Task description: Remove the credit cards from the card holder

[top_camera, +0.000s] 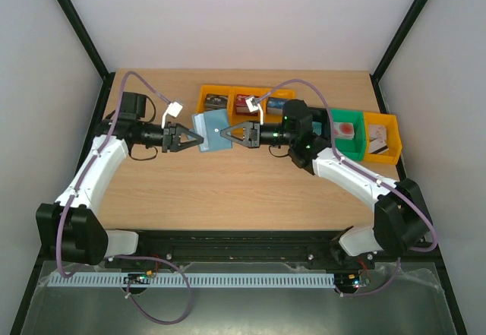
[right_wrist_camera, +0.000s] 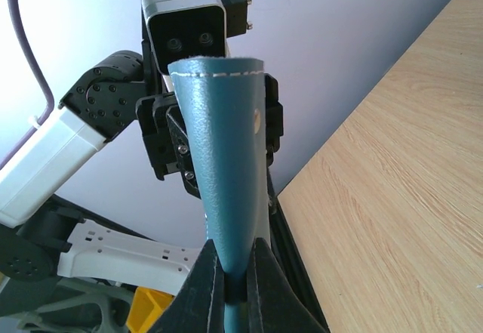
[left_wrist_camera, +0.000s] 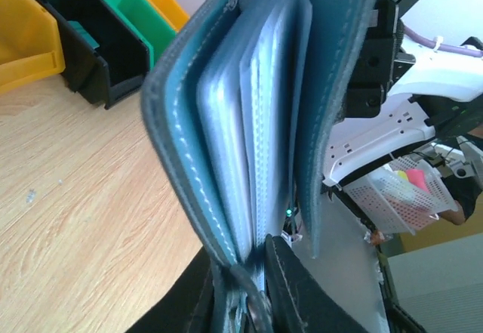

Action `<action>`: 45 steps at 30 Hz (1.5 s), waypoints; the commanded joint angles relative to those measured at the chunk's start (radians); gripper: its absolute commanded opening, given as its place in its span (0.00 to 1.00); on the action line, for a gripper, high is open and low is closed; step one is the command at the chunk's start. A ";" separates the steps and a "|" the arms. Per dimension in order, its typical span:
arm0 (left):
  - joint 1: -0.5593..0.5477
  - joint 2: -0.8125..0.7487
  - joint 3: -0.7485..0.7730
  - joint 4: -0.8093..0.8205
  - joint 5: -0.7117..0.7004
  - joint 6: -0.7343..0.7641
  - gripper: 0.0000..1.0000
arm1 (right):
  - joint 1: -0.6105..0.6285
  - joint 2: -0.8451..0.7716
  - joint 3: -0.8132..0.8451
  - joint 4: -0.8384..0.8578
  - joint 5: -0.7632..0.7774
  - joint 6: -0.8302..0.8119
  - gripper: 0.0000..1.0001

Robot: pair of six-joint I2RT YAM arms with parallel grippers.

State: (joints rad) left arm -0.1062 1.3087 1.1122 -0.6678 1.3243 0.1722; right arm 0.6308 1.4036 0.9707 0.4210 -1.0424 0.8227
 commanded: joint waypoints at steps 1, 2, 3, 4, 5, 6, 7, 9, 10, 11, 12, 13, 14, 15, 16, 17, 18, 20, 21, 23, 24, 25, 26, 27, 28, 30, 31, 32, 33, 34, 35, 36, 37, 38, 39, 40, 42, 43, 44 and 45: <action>0.002 -0.014 0.014 -0.007 0.050 0.030 0.11 | 0.020 0.005 0.013 0.063 -0.064 -0.006 0.02; 0.003 -0.014 0.014 -0.008 0.047 0.030 0.05 | 0.020 0.006 0.014 0.064 -0.063 -0.005 0.02; 0.003 -0.013 0.014 -0.008 0.038 0.033 0.02 | 0.020 0.007 0.013 0.064 -0.063 -0.006 0.02; 0.003 -0.015 0.015 -0.013 0.035 0.041 0.02 | 0.020 0.006 0.012 0.062 -0.061 -0.009 0.02; 0.003 -0.015 0.018 -0.022 0.029 0.052 0.02 | 0.020 0.006 0.012 0.058 -0.055 -0.014 0.02; 0.003 -0.017 0.022 -0.024 0.016 0.054 0.02 | 0.020 0.006 0.014 0.040 -0.037 -0.028 0.08; 0.003 -0.017 0.025 -0.014 -0.014 0.039 0.02 | 0.020 0.005 0.021 -0.003 -0.006 -0.056 0.26; 0.003 -0.018 0.021 0.045 -0.131 -0.040 0.02 | 0.019 0.002 0.051 -0.154 0.119 -0.165 0.59; 0.003 -0.019 0.016 0.073 -0.217 -0.078 0.02 | 0.018 0.002 0.068 -0.238 0.199 -0.209 0.70; 0.003 -0.019 0.014 0.087 -0.321 -0.101 0.02 | 0.018 0.004 0.083 -0.311 0.286 -0.242 0.76; -0.001 -0.020 0.014 0.096 -0.435 -0.112 0.02 | 0.019 0.009 0.097 -0.371 0.370 -0.262 0.79; -0.011 -0.019 0.016 0.099 -0.566 -0.116 0.02 | 0.019 0.017 0.113 -0.434 0.461 -0.278 0.79; -0.030 -0.019 0.020 0.101 -0.711 -0.108 0.02 | 0.020 0.025 0.131 -0.503 0.540 -0.290 0.79; -0.051 -0.018 0.024 0.100 -0.854 -0.094 0.02 | 0.022 0.033 0.143 -0.542 0.602 -0.300 0.77; -0.078 -0.017 0.026 0.103 -0.996 -0.079 0.02 | 0.027 0.037 0.151 -0.572 0.657 -0.309 0.75; -0.103 -0.015 0.029 0.104 -1.114 -0.066 0.02 | 0.042 0.038 0.161 -0.590 0.704 -0.323 0.74; -0.123 -0.013 0.032 0.104 -1.191 -0.058 0.02 | 0.065 0.039 0.170 -0.599 0.748 -0.341 0.74; -0.139 -0.012 0.036 0.100 -1.236 -0.051 0.02 | 0.120 0.052 0.198 -0.596 0.778 -0.374 0.75; -0.139 -0.011 0.037 0.097 -1.218 -0.053 0.02 | 0.144 0.066 0.212 -0.584 0.767 -0.386 0.76; -0.140 -0.012 0.043 0.091 -1.163 -0.058 0.02 | 0.182 0.089 0.231 -0.547 0.739 -0.392 0.77; -0.141 -0.011 0.046 0.089 -1.138 -0.059 0.02 | 0.191 0.101 0.235 -0.523 0.732 -0.381 0.78; -0.139 -0.011 0.048 0.084 -1.113 -0.060 0.02 | 0.193 0.112 0.234 -0.497 0.722 -0.366 0.78; -0.140 -0.011 0.051 0.081 -1.081 -0.062 0.02 | 0.193 0.123 0.234 -0.473 0.720 -0.350 0.79; -0.140 -0.011 0.053 0.078 -1.046 -0.060 0.02 | 0.195 0.135 0.234 -0.456 0.720 -0.337 0.79; -0.139 -0.011 0.054 0.073 -1.015 -0.060 0.02 | 0.195 0.147 0.238 -0.445 0.722 -0.330 0.80; -0.139 -0.010 0.055 0.064 -0.931 -0.055 0.02 | 0.193 0.173 0.255 -0.441 0.732 -0.320 0.82; -0.139 -0.011 0.054 0.059 -0.888 -0.052 0.02 | 0.194 0.185 0.262 -0.437 0.728 -0.321 0.83; -0.138 -0.009 0.054 0.051 -0.838 -0.046 0.02 | 0.195 0.197 0.269 -0.429 0.720 -0.322 0.84; -0.137 -0.009 0.055 0.043 -0.787 -0.040 0.02 | 0.194 0.208 0.277 -0.424 0.712 -0.322 0.84; -0.138 -0.009 0.057 0.036 -0.740 -0.036 0.02 | 0.193 0.220 0.287 -0.421 0.703 -0.324 0.84; -0.136 -0.008 0.059 0.029 -0.702 -0.031 0.02 | 0.194 0.229 0.294 -0.418 0.695 -0.326 0.85; -0.135 -0.009 0.061 0.023 -0.675 -0.027 0.02 | 0.194 0.235 0.301 -0.412 0.695 -0.326 0.85; -0.136 -0.011 0.063 0.019 -0.656 -0.023 0.02 | 0.193 0.236 0.301 -0.403 0.698 -0.325 0.85; -0.136 -0.010 0.064 0.014 -0.643 -0.020 0.02 | 0.192 0.235 0.293 -0.388 0.695 -0.321 0.84; -0.136 -0.010 0.066 0.013 -0.634 -0.019 0.02 | 0.190 0.228 0.281 -0.361 0.688 -0.313 0.84; -0.135 -0.010 0.067 0.012 -0.624 -0.015 0.02 | 0.187 0.221 0.262 -0.329 0.682 -0.301 0.84; -0.136 -0.009 0.066 0.003 -0.588 -0.007 0.02 | 0.172 0.199 0.233 -0.274 0.686 -0.265 0.83; -0.136 -0.009 0.066 -0.002 -0.570 0.001 0.02 | 0.162 0.191 0.221 -0.249 0.686 -0.244 0.82; -0.135 -0.009 0.066 -0.006 -0.552 0.006 0.02 | 0.150 0.184 0.209 -0.218 0.681 -0.220 0.81; -0.136 -0.009 0.067 -0.009 -0.539 0.009 0.02 | 0.144 0.180 0.202 -0.187 0.670 -0.202 0.80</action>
State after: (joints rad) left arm -0.2401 1.3048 1.1358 -0.6502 0.6502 0.1471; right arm 0.8066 1.6283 1.2083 0.0704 -0.3622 0.5388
